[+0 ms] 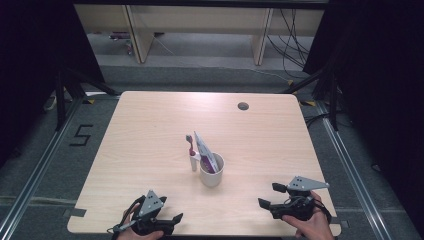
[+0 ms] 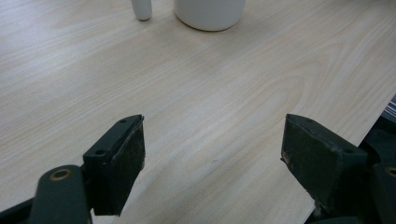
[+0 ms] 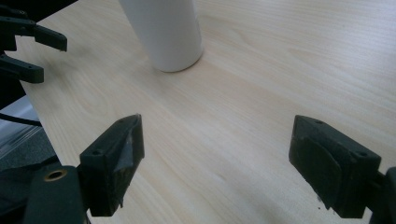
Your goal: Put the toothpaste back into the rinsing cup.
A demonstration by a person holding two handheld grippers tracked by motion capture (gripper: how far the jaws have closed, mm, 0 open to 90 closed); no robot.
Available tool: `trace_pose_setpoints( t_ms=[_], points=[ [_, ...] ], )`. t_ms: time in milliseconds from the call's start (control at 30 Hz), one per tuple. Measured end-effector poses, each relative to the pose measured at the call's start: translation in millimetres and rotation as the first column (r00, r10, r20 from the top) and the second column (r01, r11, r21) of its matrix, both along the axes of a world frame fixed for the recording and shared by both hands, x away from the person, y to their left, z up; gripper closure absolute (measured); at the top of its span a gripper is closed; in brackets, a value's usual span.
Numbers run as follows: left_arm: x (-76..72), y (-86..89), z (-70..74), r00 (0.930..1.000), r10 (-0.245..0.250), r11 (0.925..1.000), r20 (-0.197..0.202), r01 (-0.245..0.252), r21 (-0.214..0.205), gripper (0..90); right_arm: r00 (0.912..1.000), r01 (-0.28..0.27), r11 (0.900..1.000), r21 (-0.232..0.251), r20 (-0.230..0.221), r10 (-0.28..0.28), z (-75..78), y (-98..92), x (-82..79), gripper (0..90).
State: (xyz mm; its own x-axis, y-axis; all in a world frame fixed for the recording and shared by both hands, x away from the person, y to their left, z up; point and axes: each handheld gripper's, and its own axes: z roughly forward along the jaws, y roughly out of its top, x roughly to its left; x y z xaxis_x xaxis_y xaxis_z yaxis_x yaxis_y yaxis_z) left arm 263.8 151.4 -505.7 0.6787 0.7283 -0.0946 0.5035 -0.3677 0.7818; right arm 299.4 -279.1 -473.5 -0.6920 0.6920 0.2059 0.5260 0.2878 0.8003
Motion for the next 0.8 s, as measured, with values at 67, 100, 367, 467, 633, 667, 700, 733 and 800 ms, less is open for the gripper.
trace_pose_setpoints(
  t_ms=[67, 100, 367, 467, 633, 667, 700, 733, 800],
  points=[
    [-0.3, -0.1, -0.1, 1.0, 0.002, 1.0, -0.001, -0.002, -0.001, 21.4, 0.9998, 0.006, 1.0, 0.007, -0.016, -0.006, -1.3, -0.5, -0.9, 18.5],
    [-0.4, 0.1, -0.1, 1.0, 0.002, 1.0, -0.001, -0.002, 0.0, 21.4, 1.0, 0.002, 1.0, 0.0, -0.004, -0.002, -1.0, -2.3, -1.9, 18.4],
    [-0.4, -0.1, -0.3, 1.0, -0.004, 1.0, -0.002, 0.004, 0.004, 21.3, 0.9994, 0.012, 0.9994, -0.032, -0.031, -0.013, -5.5, -6.9, -7.5, 17.2],
    [-0.4, -0.1, -0.2, 1.0, -0.005, 1.0, -0.002, 0.005, 0.003, 21.3, 0.9969, 0.026, 0.9993, -0.028, -0.073, -0.028, -6.0, -6.5, -12.2, 16.5],
    [-1.1, -2.0, -0.5, 1.0, 0.001, 1.0, 0.003, -0.001, -0.01, 21.3, 0.9958, 0.027, 0.9983, -0.052, -0.086, -0.031, -11.4, -9.3, -15.7, 16.3],
    [-1.1, -2.1, -0.5, 1.0, 0.0, 0.9999, 0.003, 0.0, -0.011, 21.3, 0.9975, 0.019, 0.9975, -0.069, -0.067, -0.024, -12.5, -11.0, -14.9, 16.3],
    [-0.9, -1.2, 0.0, 0.9999, -0.01, 0.9999, 0.003, 0.01, 0.004, 21.2, 0.9964, 0.023, 0.9979, -0.061, -0.08, -0.028, -13.9, -10.7, -15.6, 16.3],
    [-0.8, -1.3, -0.2, 0.9999, -0.012, 0.9999, 0.005, 0.012, 0.002, 21.2, 0.9948, 0.028, 0.9968, -0.075, -0.095, -0.035, -13.8, -10.5, -17.5, 16.3],
    [-0.4, -1.1, -0.2, 0.9999, -0.01, 0.9999, 0.01, 0.01, 0.007, 21.2, 0.9947, 0.02, 0.9959, -0.088, -0.099, -0.029, -16.1, -11.1, -19.2, 16.3]
  ],
)
